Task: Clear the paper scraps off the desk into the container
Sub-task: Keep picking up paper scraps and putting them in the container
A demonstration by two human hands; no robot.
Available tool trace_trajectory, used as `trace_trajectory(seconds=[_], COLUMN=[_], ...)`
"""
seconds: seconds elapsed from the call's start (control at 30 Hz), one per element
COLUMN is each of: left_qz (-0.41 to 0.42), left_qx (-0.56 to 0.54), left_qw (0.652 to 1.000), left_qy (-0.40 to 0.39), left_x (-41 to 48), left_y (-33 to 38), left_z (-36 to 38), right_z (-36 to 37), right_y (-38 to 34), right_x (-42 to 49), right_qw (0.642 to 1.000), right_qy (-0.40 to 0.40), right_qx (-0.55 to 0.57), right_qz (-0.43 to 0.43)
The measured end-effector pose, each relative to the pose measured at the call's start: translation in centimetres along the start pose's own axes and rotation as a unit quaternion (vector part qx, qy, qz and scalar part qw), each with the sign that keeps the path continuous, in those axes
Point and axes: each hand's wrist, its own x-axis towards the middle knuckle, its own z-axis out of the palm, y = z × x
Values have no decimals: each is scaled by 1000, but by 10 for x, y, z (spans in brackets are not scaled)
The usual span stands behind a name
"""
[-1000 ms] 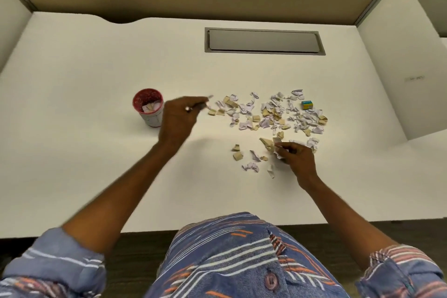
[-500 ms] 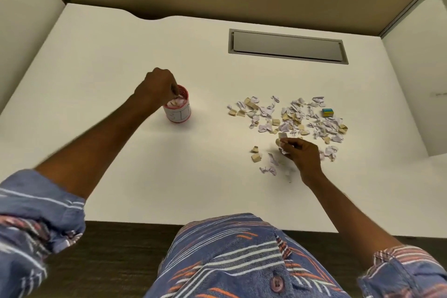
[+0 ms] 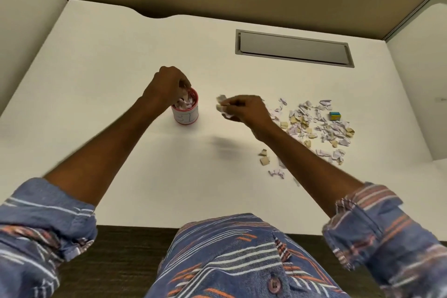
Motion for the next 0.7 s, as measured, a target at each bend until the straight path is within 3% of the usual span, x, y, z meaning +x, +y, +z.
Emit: trace_trajectory(seconds=[0.23, 0.5, 0.7], left_qz=[-3, -3, -8], left_qx=[-35, -46, -39], left_qw=[998, 996, 997], left_qy=[56, 79, 66], left_x=[-1, 0, 3], left_y=[-8, -19, -18], left_z=[4, 3, 5], right_z=[69, 95, 88], right_y=[-41, -50, -46], right_x=[46, 76, 73], right_qw=[991, 976, 985], right_qy=[-9, -16, 7], right_qx=[-130, -208, -173], right_qz=[8, 58, 20])
